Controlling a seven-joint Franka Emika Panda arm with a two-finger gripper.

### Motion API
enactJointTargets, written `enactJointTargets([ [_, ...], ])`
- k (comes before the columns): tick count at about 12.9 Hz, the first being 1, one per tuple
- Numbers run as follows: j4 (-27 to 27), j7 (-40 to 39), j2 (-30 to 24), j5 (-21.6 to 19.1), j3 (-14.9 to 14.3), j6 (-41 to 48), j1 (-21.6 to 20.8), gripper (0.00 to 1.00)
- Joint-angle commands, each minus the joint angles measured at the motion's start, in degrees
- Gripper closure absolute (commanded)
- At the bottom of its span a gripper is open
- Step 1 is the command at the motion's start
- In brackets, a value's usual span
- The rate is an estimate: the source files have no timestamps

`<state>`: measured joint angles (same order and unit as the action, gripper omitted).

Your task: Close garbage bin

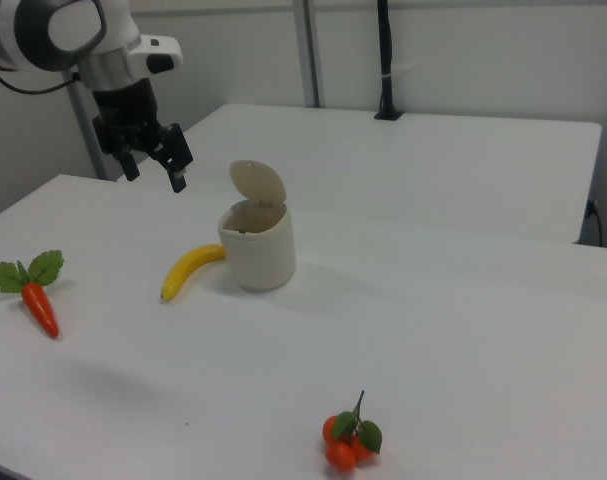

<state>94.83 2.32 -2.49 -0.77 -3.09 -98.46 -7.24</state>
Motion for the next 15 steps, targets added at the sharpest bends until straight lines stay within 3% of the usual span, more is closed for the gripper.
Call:
enactJointTargets([
  [1, 1.1, -0.7, -0.7, -0.6, -0.9, -1.4, -0.9, 0.00],
  [13, 1.0, -1.7, -0.8, -0.6, -1.7, -1.8, -1.0, 0.01],
  [15, 1.1, -1.8, -0.8, -0.6, -1.7, -1.8, -1.2, 0.15],
])
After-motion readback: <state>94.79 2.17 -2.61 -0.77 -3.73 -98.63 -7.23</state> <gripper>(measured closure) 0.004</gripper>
